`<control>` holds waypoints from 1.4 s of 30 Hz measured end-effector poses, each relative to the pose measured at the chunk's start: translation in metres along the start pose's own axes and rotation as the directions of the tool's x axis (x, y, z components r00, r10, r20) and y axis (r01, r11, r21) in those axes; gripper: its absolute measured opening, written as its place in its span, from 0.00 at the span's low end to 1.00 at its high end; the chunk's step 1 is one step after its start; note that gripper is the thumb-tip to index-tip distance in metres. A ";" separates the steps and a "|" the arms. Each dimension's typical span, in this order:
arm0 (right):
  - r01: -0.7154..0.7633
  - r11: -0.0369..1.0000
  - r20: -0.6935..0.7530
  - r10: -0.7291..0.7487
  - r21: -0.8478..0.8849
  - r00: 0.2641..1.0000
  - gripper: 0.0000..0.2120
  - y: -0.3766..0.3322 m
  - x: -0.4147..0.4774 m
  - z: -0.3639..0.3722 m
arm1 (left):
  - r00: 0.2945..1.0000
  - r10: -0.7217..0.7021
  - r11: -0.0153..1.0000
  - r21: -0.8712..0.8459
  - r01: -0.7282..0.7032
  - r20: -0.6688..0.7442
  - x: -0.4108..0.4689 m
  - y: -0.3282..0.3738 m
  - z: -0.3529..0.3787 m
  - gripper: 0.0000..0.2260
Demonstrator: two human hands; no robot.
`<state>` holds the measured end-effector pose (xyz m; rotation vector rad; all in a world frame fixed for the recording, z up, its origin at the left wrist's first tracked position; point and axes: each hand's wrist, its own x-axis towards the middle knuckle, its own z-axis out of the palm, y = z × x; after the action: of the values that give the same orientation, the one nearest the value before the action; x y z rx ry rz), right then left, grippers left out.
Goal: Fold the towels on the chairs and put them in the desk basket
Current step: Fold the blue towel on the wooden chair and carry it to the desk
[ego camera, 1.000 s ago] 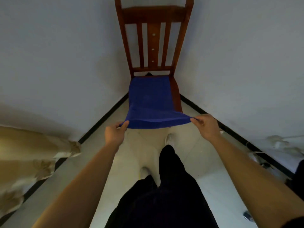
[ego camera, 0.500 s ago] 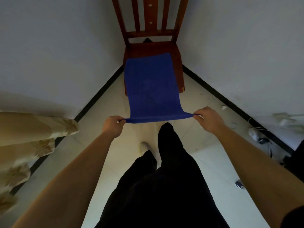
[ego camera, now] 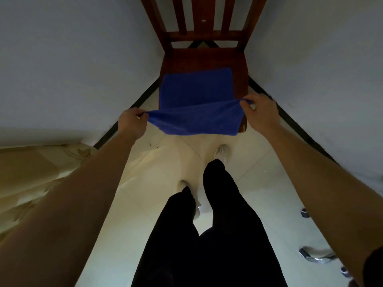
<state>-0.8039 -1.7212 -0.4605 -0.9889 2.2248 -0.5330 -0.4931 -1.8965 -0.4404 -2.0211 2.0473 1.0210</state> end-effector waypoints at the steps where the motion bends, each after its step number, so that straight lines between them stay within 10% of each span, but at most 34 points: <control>1: -0.003 1.000 -0.008 0.003 0.007 1.000 0.15 -0.001 0.017 0.001 | 1.000 0.007 1.000 -0.012 -0.007 -0.026 0.015 0.008 0.002 0.12; 24: -0.235 0.970 -0.128 0.225 -0.066 0.966 0.21 0.068 0.268 0.124 | 0.998 0.046 0.997 0.060 -0.044 -0.033 0.301 0.004 0.125 0.12; 29: -0.162 0.970 -0.137 0.138 -0.182 0.981 0.21 0.070 0.264 0.127 | 0.992 0.125 0.989 0.084 -0.123 -0.017 0.296 -0.004 0.127 0.13; 34: 0.124 0.918 0.091 -0.096 -0.376 0.991 0.33 0.052 0.265 0.119 | 0.829 0.548 0.787 0.265 -0.557 0.115 0.289 0.012 0.119 0.23; 38: 0.250 0.823 0.234 -0.146 -0.510 0.961 0.29 0.047 0.270 0.120 | 0.774 0.510 0.641 0.434 -0.633 0.375 0.289 0.030 0.128 0.31; 42: 0.197 0.848 0.146 -0.142 -0.493 0.979 0.20 0.048 0.264 0.117 | 0.820 0.422 0.720 0.406 -0.563 0.386 0.284 0.035 0.133 0.20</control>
<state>-0.8825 -1.9046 -0.6745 -1.4536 2.2379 0.0500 -0.6105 -2.0760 -0.6728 -1.0285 2.4239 0.6460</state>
